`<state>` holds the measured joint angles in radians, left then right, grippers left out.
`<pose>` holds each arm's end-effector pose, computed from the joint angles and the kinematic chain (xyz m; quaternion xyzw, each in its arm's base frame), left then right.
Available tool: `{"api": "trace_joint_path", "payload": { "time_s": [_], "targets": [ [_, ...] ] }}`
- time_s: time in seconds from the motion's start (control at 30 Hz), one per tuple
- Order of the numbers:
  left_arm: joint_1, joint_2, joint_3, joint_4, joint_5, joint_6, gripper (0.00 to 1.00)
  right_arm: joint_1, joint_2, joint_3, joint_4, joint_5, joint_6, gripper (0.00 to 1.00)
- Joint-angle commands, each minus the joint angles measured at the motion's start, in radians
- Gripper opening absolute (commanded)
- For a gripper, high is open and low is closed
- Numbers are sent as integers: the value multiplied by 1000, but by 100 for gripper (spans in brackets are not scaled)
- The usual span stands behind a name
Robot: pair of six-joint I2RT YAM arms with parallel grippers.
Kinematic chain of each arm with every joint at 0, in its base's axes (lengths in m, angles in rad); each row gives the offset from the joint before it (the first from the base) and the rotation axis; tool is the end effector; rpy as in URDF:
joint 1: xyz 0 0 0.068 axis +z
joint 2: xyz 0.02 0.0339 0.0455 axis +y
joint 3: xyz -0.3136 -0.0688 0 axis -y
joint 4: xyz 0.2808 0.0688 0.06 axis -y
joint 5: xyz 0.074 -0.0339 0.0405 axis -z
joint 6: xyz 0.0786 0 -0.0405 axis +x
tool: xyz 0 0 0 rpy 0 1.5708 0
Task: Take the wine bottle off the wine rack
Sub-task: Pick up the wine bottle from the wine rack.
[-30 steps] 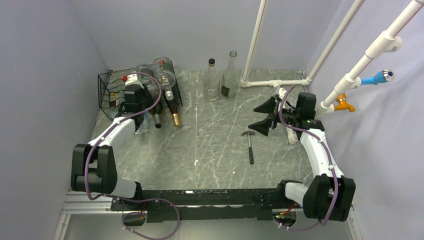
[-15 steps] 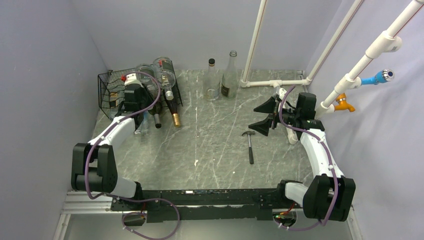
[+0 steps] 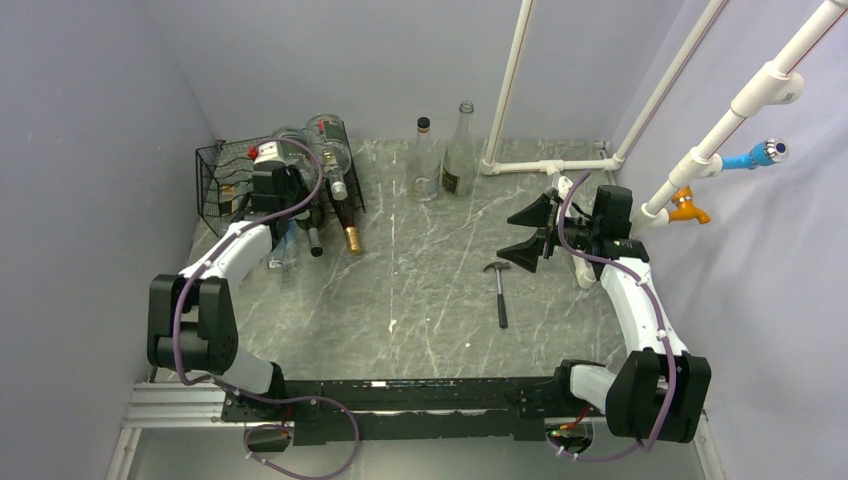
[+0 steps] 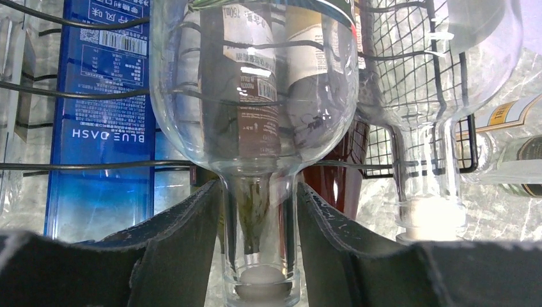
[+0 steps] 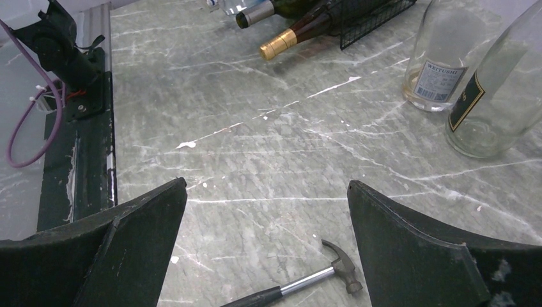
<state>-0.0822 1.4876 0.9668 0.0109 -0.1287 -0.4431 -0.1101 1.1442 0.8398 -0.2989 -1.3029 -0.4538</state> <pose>0.3995 -0.0228 0.2642 -0.1865 0.8410 -0.0775 0.5020 0.2610 0.0474 0.3183 -0.3982 0.6454 0.4127 0.5046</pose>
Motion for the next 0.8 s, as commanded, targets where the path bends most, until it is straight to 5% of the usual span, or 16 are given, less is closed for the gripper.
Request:
{"api": "trace_joint_path", "payload": {
  "time_s": [0.0,0.37,0.63,0.77],
  "targets": [
    [14,23,60,-7,15,-20,52,-5,-19,7,6,-39,-28,100],
    [28,57,98,-9,43,-28,45,-7,-18,8,3,-39,-32,100],
    [29,22,83,1,54,-14,0,-7,-17,8,1,-38,-33,100],
    [29,-31,53,35,37,-1,0,-7,-18,8,1,-39,-33,100]
  ]
}}
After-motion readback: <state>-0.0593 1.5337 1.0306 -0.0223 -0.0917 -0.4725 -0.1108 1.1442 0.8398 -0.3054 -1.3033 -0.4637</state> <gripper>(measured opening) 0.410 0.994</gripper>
